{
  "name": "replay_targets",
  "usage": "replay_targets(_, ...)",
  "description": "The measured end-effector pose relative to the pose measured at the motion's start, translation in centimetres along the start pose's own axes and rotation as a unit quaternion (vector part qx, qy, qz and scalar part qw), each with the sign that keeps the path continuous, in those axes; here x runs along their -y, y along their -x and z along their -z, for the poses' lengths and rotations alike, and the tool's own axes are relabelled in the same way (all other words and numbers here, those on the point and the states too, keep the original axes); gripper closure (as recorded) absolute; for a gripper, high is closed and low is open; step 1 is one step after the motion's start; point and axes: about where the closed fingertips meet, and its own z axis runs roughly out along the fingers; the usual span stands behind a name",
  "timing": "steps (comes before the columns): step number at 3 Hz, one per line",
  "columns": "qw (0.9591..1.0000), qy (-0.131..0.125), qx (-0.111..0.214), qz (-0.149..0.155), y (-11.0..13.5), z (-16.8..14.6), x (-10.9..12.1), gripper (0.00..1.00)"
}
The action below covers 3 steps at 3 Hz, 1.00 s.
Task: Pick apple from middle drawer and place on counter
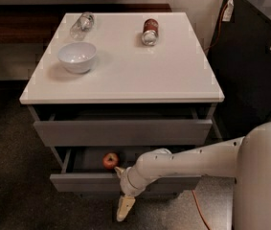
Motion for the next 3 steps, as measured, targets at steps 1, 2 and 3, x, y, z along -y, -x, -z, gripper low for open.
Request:
replay_targets(1, 0.9997, 0.015, 0.016, 0.005, 1.06, 0.41, -1.36, 0.0)
replay_targets(2, 0.9995, 0.021, 0.021, 0.008, 1.44, 0.6, -1.7, 0.0)
replay_targets(3, 0.9996, 0.022, 0.013, 0.009, 1.33, 0.47, -1.81, 0.16)
